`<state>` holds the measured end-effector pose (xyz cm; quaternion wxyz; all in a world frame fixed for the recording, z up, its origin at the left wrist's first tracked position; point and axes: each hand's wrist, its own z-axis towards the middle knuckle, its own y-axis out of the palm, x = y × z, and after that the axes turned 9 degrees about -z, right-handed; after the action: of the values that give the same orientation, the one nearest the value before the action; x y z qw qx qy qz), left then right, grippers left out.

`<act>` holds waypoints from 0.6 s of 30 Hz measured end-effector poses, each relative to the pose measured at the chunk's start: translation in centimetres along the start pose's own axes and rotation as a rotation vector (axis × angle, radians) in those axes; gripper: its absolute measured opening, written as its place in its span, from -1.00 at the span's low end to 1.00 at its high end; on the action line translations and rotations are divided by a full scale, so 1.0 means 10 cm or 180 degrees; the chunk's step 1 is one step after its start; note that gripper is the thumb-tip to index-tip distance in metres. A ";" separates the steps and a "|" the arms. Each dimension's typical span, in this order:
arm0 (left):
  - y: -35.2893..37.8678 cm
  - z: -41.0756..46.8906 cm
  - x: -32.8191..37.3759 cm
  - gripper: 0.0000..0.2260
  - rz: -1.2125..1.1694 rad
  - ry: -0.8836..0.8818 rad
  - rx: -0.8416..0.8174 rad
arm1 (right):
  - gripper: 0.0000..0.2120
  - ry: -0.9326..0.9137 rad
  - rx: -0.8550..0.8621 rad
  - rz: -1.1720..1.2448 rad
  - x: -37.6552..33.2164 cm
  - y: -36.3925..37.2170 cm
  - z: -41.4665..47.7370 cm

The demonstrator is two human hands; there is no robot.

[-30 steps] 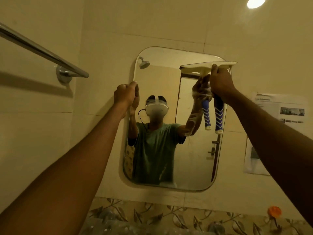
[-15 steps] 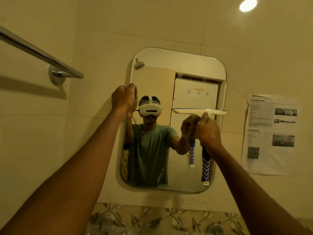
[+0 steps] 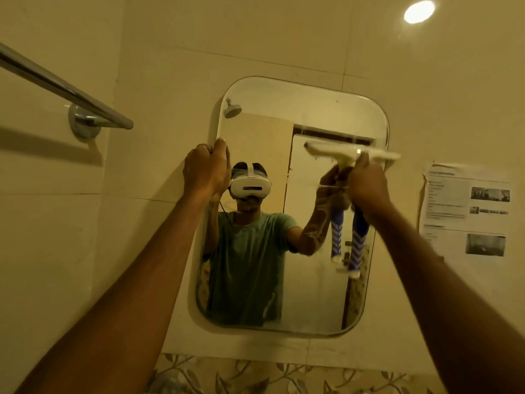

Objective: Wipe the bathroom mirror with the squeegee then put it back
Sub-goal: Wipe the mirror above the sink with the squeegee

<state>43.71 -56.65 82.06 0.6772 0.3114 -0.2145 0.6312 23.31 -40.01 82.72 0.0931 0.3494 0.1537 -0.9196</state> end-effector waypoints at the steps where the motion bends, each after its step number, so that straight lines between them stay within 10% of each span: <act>1: 0.00 0.00 0.00 -0.66 0.0009 0.0011 0.0017 | -0.57 0.0032 -0.0015 -0.0117 0.17 0.06 -0.17; 18: -0.17 -0.27 -0.27 -0.68 0.0211 -0.0048 -0.0100 | -0.58 0.0214 -0.0074 -0.0351 0.09 0.04 -0.31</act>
<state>44.81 -56.77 78.06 0.6591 0.2982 -0.2396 0.6475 24.66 -39.32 79.84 0.0410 0.3700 0.1865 -0.9092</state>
